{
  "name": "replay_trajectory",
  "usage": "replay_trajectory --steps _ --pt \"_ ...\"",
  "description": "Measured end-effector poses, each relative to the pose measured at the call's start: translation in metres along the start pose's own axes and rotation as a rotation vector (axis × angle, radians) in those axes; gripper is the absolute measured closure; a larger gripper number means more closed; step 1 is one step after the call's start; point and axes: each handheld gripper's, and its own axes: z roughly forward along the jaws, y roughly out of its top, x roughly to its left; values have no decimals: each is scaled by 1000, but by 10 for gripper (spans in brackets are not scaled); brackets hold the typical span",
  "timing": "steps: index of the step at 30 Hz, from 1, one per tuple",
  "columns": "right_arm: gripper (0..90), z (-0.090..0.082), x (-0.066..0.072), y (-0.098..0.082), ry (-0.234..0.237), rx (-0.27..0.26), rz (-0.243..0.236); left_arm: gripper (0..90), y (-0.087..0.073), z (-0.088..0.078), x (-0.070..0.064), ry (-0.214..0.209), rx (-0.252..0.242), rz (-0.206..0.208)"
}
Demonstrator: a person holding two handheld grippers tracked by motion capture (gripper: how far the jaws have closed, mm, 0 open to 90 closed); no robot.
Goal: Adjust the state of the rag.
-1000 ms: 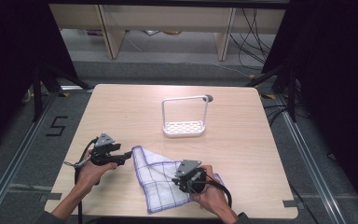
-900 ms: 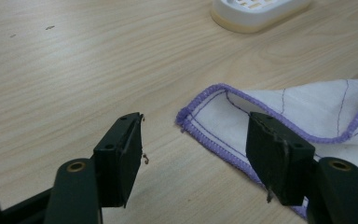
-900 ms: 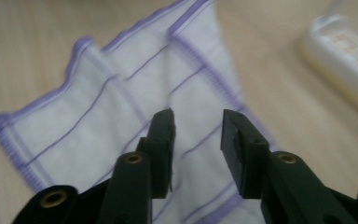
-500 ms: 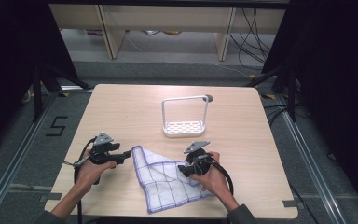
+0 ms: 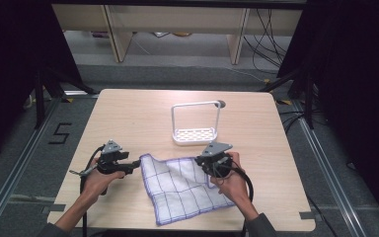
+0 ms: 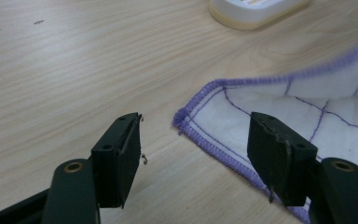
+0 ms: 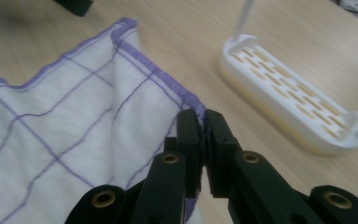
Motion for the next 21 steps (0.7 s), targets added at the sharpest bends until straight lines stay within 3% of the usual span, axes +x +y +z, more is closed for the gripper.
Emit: replay_trajectory --steps 1,2,5,8,10,13,18,19,21 --pt "862 -2 -7 -1 -18 -3 7 343 0 4 -3 3 -17 -12" --pt "861 -3 -14 -2 -38 -7 13 343 1 5 -2 -1 10 17" --pt "860 -1 -33 -7 -69 1 52 343 4 14 -6 7 19 29" --pt "860 7 -47 -12 -71 15 83 348 8 23 -11 4 14 40" --pt "860 13 -50 -14 -66 47 106 355 12 28 -16 0 12 59" --pt "859 19 -53 -15 -81 56 96 358 17 36 -21 8 34 105" --pt "856 24 -57 -15 -80 66 98 367 22 49 -21 22 51 133" --pt "856 25 -58 -16 -80 66 106 389 23 53 -21 24 39 119" --pt "856 27 -60 -16 -86 59 113 440 22 57 -20 16 63 139"
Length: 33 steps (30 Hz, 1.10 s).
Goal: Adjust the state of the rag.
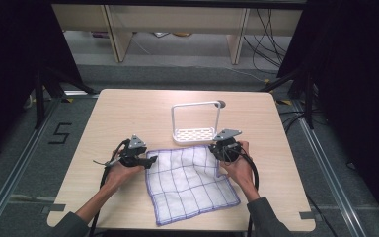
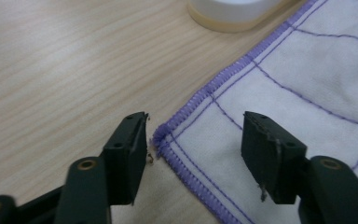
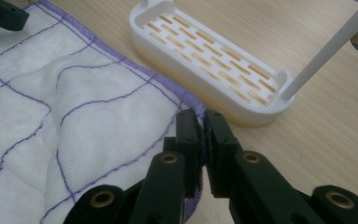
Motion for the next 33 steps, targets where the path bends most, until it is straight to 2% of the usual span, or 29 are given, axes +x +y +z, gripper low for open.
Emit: replay_trajectory --steps 2,4,6,8,10,11,12,13,14,15,16,17,19,20,21,22,23,24,27,29,30,33 --pt "855 1 -3 0 -3 -4 5 533 0 1 -1 -24 -5 11" --pt "856 2 -5 -2 -7 -3 21 687 4 1 -2 -14 -14 46" --pt "857 3 -8 -3 -10 6 26 810 9 2 -3 -20 -29 56" --pt "857 5 -11 -4 -30 15 26 838 14 6 -3 -14 -45 60" --pt "857 8 -14 -5 -52 30 37 844 19 12 -2 -12 -29 79" --pt "857 11 -16 -6 -65 40 27 845 20 17 -2 -9 -42 60" --pt "857 12 -19 -7 -71 55 27 846 21 19 -1 -2 -29 68" --pt "856 14 -21 -8 -75 66 49 845 22 22 -1 -5 -31 56" --pt "856 16 -23 -10 -75 82 52 844 23 24 0 -10 -23 61" --pt "854 18 -25 -12 -78 92 47 840 23 26 -1 -10 -31 43" --pt "854 18 -25 -12 -78 92 47 821 23 26 -1 -10 -31 43" --pt "848 22 -27 -16 -79 118 51 821 24 27 -1 -12 -42 33" --pt "839 23 -28 -18 -67 135 63 774 24 27 -1 -26 -27 35" --pt "824 25 -31 -20 -60 132 51 714 24 26 -1 -29 -22 24" --pt "783 23 -30 -21 -68 138 79 619 24 25 -3 -16 -19 2" --pt "715 22 -31 -21 -67 130 63 545 24 21 -3 -14 -12 -3" --pt "647 20 -31 -21 -81 126 90 484 23 17 -5 -8 -9 -8" --pt "617 16 -30 -21 -113 120 106 443 22 11 -8 -10 -13 -8" --pt "521 -4 -30 -21 -158 87 137 338 15 -14 -18 -24 -13 5" --pt "503 -25 -29 -27 -147 62 171 322 7 -33 -27 -56 -20 16" --pt "502 -33 -27 -31 -139 52 170 318 2 -42 -32 -81 -32 6" --pt "496 -59 -7 -47 -99 33 159 319 -15 -66 -51 -142 -50 -2"
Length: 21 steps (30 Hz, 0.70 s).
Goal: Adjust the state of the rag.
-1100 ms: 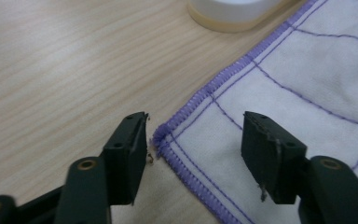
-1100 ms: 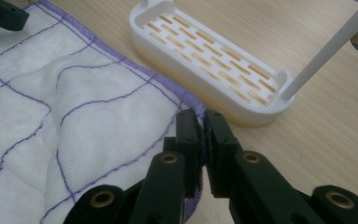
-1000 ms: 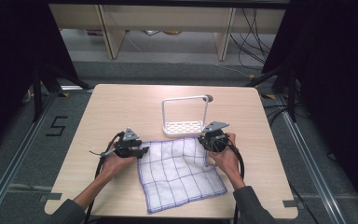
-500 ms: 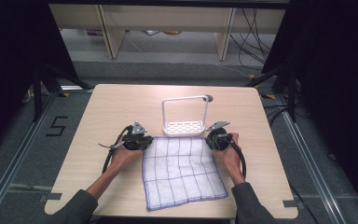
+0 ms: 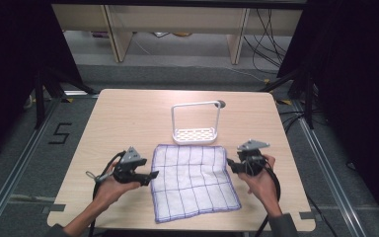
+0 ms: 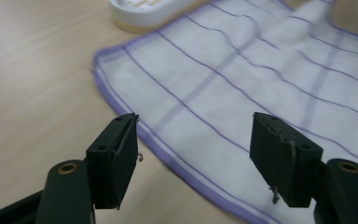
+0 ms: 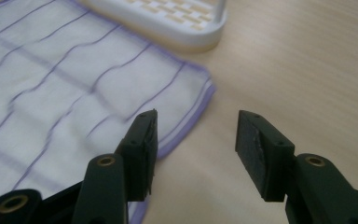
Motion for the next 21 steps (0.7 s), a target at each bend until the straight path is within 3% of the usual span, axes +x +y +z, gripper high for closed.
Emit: replay_trajectory --steps 3,5,7,9,12,13,15,17,18,19,20,21 --pt "502 -21 20 -27 54 3 1 313 -15 -14 -21 -46 13 19" --pt "508 -31 31 -41 98 19 -9 310 -26 -20 -36 -68 0 -4" --pt "510 -39 41 -53 108 33 -28 316 -34 -22 -47 -74 18 16" --pt "521 -45 47 -59 118 51 -22 326 -42 -23 -59 -84 48 64" --pt "539 -49 50 -70 134 51 -35 327 -47 -19 -73 -92 39 74" --pt "550 -49 52 -73 142 56 -31 326 -47 -20 -74 -98 52 110" --pt "557 -49 54 -78 149 56 -50 327 -47 -18 -79 -98 57 113" --pt "573 -47 55 -83 153 67 -89 343 -47 -17 -81 -104 65 145" --pt "574 -47 57 -84 152 81 -73 346 -48 -15 -84 -117 70 132" --pt "573 -46 57 -86 155 102 -57 353 -49 -13 -84 -116 88 155" --pt "573 -44 56 -87 152 101 -67 366 -50 -10 -87 -128 88 136" --pt "573 -40 56 -89 143 76 -73 378 -49 -8 -87 -120 102 165"
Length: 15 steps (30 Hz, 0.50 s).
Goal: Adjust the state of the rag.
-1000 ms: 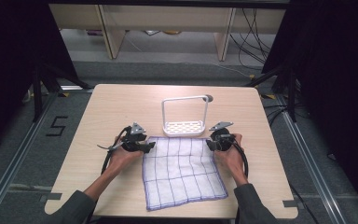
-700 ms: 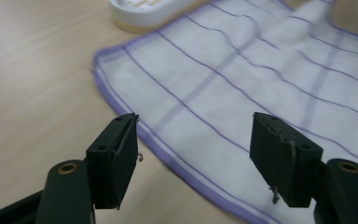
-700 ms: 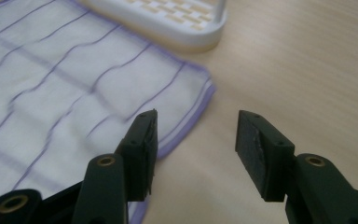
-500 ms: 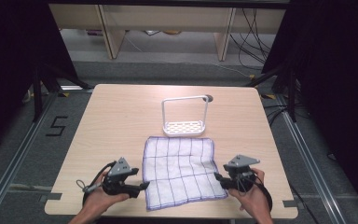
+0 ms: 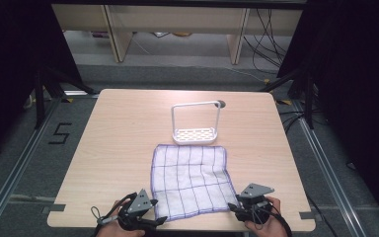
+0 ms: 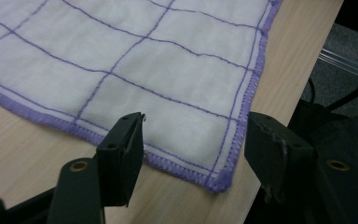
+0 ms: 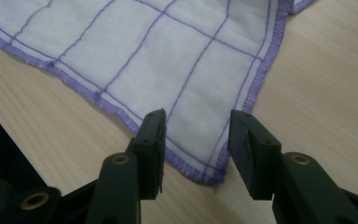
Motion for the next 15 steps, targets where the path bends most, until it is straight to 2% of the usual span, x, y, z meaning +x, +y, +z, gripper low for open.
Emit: replay_trajectory --steps 1,2,4,5,6,7,8,9,10,11,12,14,15 --pt "574 -1 0 1 8 34 4 394 0 2 -1 0 -1 4" --pt "580 3 0 -1 -4 11 -9 419 0 5 -3 0 -10 17" --pt "624 3 0 -1 -1 30 7 474 0 7 -4 9 -6 61" --pt "653 3 0 -1 0 29 12 490 0 7 -4 15 0 99" --pt "687 4 -2 -3 5 21 0 540 -1 7 -5 16 -1 92" --pt "740 3 -3 -3 14 17 -12 584 0 6 -5 14 -11 118" --pt "786 3 -2 -3 27 16 -13 646 -1 7 -7 8 -26 105" --pt "822 2 -2 -3 35 30 -32 701 -1 7 -6 9 -20 131" --pt "839 3 0 -3 38 17 -26 748 -1 7 -6 5 -10 144" --pt "839 3 0 -3 38 17 -26 793 -1 7 -6 5 -10 144" --pt "852 1 3 -1 41 25 -79 833 -1 6 -6 -2 -29 145" --pt "855 -3 5 0 47 35 -63 856 -1 4 -4 -11 -29 153" --pt "857 -7 8 0 54 22 -57 856 -2 2 -4 -13 -35 139"
